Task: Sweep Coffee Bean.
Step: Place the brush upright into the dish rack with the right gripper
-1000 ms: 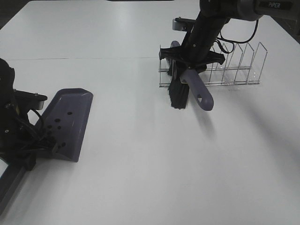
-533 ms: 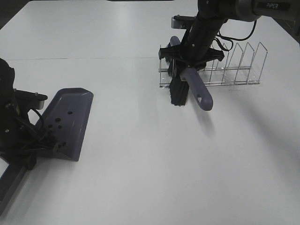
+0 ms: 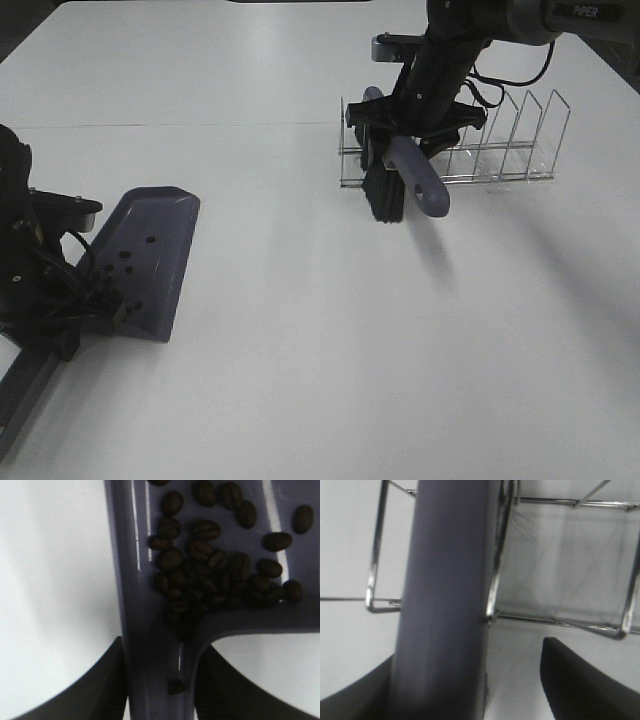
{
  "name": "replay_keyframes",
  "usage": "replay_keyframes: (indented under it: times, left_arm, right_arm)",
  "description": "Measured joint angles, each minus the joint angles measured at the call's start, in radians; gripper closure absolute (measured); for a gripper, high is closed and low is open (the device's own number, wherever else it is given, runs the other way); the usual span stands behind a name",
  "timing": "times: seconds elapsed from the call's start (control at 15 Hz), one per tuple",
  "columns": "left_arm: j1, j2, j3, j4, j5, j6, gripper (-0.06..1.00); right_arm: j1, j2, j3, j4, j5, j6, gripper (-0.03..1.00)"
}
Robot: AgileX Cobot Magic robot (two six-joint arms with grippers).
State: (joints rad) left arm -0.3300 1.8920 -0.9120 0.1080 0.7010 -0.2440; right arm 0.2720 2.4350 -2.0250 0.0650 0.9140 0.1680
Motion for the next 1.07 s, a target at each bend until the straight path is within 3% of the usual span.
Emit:
replay_keyframes:
  times: [0.13,0.6,0.87,1.07]
  left_arm:
    - [0.0,0.0,0.0,-0.005,0.0,0.0,0.61]
    - [0.0,0.0,-0.004,-0.025,-0.007,0.0,0.61]
    - [0.0,0.001,-0.061,-0.108,-0.007,0.055,0.61]
    - [0.0,0.001,-0.079,-0.126,-0.007,0.064,0.61]
  right_arm:
    - [-0.003,0.0,0.0,0.0,0.022,0.0,0.35]
    - [-0.003,-0.038,0.0,-0.007,0.081,0.0,0.34]
    - [-0.003,-0.05,0.0,-0.006,0.141,-0.003,0.34]
    - [-0.003,-0.083,0.0,-0.007,0.145,-0.022,0.34]
